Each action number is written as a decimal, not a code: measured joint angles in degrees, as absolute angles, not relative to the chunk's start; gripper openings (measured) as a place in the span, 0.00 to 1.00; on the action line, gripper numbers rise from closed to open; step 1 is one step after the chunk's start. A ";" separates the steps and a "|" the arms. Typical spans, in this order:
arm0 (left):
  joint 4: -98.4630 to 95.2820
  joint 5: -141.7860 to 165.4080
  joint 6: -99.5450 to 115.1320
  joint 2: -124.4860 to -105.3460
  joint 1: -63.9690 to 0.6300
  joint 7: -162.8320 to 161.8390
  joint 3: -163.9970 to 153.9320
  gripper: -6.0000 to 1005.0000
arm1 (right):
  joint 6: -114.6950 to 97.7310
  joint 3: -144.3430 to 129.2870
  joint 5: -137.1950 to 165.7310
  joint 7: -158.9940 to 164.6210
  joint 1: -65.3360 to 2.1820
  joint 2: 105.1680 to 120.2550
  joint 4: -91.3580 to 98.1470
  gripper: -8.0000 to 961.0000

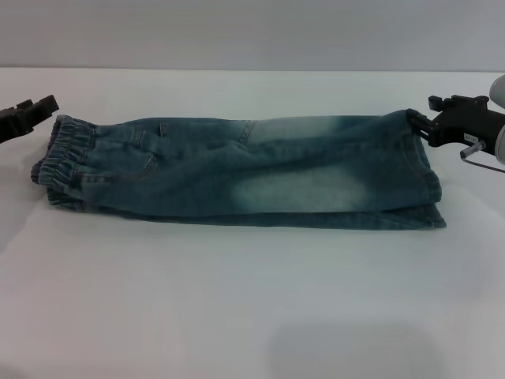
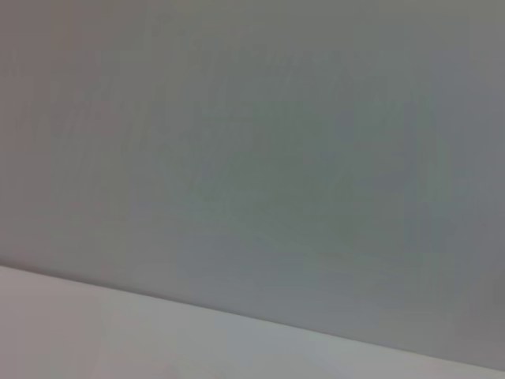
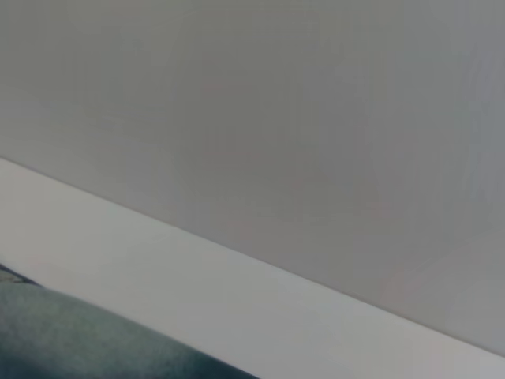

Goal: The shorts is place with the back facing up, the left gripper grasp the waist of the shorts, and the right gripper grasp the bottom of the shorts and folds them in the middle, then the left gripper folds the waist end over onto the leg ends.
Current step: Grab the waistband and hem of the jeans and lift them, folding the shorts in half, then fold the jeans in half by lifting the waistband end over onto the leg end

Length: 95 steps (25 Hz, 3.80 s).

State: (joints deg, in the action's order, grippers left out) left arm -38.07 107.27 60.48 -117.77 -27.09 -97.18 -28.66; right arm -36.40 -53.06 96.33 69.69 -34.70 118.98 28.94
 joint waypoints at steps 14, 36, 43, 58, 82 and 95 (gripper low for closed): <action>-38.58 106.76 65.74 -115.41 -25.75 -98.28 -30.22 0.72 | -37.13 -54.41 95.86 70.01 -33.83 118.98 30.16 0.51; -37.06 111.50 81.89 -112.95 -21.86 -92.68 -35.05 0.83 | -37.41 -54.40 95.61 70.22 -34.04 119.10 29.62 0.52; -35.51 113.25 79.68 -113.39 -23.87 -92.75 -35.32 0.83 | -37.45 -54.40 95.61 70.23 -33.39 119.18 29.36 0.52; -35.18 113.30 69.15 -115.68 -27.94 -93.60 -35.62 0.83 | -40.54 -54.38 92.13 70.22 -29.64 119.09 31.40 0.52; -41.61 109.09 72.15 -114.64 -19.62 -88.96 -33.14 0.83 | -42.17 -54.40 91.95 70.23 -30.27 119.14 31.79 0.52; -40.75 109.86 71.56 -115.18 -18.45 -79.39 -33.63 0.82 | -43.96 -54.49 90.57 70.24 -30.76 119.18 31.63 0.52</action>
State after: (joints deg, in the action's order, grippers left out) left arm -40.75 109.86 71.56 -115.18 -18.45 -79.39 -33.63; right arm -43.96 -54.49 90.57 70.24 -30.76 119.18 31.63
